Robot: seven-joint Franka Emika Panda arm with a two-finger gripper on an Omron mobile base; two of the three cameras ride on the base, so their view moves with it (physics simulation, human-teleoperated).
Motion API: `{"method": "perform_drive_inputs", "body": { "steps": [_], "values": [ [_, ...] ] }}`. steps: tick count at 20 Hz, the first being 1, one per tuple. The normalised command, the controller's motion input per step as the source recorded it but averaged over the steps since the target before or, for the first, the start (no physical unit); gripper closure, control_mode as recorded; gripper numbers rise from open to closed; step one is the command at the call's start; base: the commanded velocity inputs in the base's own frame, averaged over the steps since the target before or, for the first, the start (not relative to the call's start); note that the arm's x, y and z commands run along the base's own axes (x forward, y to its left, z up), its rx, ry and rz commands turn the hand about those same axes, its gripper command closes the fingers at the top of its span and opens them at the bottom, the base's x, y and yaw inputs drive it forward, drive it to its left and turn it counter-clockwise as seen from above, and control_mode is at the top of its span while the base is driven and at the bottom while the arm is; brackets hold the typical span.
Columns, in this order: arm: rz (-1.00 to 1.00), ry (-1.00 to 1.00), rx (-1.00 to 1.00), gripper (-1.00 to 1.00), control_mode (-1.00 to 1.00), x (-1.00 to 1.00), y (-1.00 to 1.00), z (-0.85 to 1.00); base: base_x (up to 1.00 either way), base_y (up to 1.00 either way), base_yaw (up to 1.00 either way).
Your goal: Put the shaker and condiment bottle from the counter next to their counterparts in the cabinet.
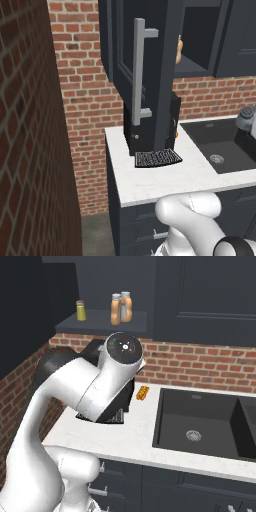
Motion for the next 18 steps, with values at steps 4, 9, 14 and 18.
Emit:
{"method": "perform_drive_inputs", "body": {
  "steps": [4, 9, 14, 18],
  "values": [
    [0.01, 0.0, 0.0, 1.0, -1.0, -0.73, 0.23, 1.0, 0.0, 0.0, 0.0],
    [0.0, 0.09, 0.0, 1.0, -1.0, -0.59, 0.37, 0.93, 0.0, 0.0, 0.0],
    [0.0, 0.19, 0.01, 1.0, -1.0, 0.03, 0.22, 0.53, 0.0, 0.0, 0.0],
    [0.0, 0.04, 0.0, 1.0, -1.0, 0.0, 0.0, -0.12, 0.0, 0.0, 0.0]
  ]
}}
